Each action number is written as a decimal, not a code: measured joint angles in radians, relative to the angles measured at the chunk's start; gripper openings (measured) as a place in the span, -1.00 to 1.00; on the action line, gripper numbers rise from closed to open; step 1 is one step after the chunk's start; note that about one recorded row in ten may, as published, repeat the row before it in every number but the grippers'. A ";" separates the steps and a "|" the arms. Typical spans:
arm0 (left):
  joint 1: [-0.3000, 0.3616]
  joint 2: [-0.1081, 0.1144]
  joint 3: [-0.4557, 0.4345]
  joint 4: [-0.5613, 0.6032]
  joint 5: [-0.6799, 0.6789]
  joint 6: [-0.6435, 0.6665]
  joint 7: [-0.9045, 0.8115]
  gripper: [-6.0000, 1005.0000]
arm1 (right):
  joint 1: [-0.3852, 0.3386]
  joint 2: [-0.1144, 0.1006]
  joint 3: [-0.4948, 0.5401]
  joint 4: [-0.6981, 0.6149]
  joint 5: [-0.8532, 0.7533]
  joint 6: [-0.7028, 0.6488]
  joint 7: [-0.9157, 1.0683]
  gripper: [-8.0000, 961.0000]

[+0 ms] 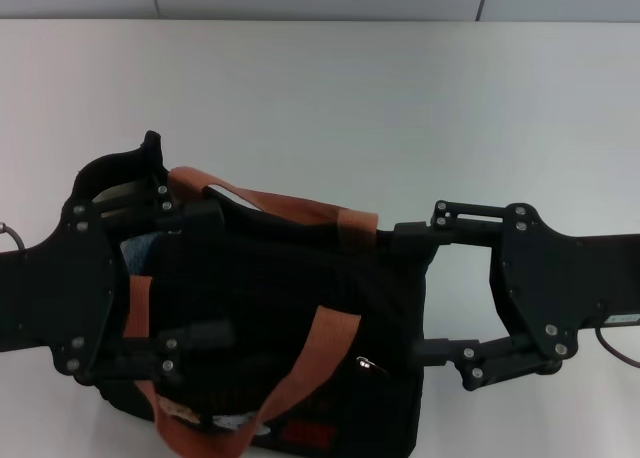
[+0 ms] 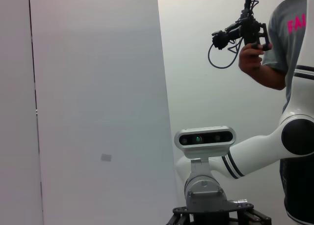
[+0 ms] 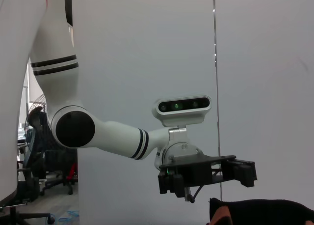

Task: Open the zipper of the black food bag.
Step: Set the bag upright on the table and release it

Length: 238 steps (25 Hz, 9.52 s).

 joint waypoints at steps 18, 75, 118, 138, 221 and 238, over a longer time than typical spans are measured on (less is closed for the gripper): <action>0.084 0.030 -0.151 -0.091 -0.006 0.003 0.027 0.62 | -0.009 -0.001 -0.037 0.010 0.062 0.038 -0.002 0.75; -0.115 -0.029 -0.333 -0.307 0.055 -0.034 0.689 -0.58 | -0.038 -0.009 0.138 -0.026 0.156 0.028 0.175 0.67; -0.231 -0.029 -0.126 -0.148 0.041 -0.071 0.963 -0.60 | 0.491 -0.109 0.172 -0.498 -0.419 -0.005 1.633 0.31; -0.241 -0.030 -0.112 -0.145 0.040 -0.074 0.969 -0.60 | 0.597 -0.048 0.058 -0.459 -0.617 0.092 1.630 0.17; -0.257 -0.032 -0.090 -0.194 -0.014 -0.104 0.948 -0.60 | 0.474 -0.087 0.141 -0.529 -0.560 -0.020 1.060 -0.24; -0.263 -0.030 -0.088 -0.187 -0.015 -0.103 0.941 -0.60 | 0.485 -0.041 0.072 -0.560 -0.616 0.055 0.960 -0.22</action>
